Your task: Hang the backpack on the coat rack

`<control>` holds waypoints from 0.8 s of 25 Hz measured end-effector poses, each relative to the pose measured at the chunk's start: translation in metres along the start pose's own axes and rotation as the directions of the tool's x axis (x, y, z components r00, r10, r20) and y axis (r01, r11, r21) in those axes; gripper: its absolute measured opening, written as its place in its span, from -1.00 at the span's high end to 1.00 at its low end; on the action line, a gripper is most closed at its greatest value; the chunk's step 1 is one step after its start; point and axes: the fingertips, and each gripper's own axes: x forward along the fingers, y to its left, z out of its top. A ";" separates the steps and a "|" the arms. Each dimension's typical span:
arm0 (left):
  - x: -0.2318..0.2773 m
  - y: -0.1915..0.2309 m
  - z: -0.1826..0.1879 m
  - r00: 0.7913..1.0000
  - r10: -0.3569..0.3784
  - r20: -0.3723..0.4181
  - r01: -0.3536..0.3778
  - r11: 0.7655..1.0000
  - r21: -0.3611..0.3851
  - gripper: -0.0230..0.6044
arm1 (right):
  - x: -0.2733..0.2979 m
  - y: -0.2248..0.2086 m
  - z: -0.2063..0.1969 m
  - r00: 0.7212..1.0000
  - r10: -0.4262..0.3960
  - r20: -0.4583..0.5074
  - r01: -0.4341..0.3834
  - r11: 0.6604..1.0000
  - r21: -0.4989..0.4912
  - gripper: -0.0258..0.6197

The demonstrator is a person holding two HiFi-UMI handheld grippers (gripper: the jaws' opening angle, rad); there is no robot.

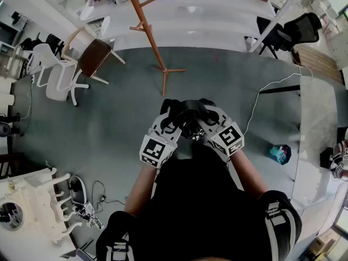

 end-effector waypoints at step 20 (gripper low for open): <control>-0.212 0.014 -0.034 0.997 -0.073 0.017 0.070 0.992 0.105 0.64 | 0.058 0.208 0.006 0.995 -0.091 0.046 0.088 0.995 0.054 0.66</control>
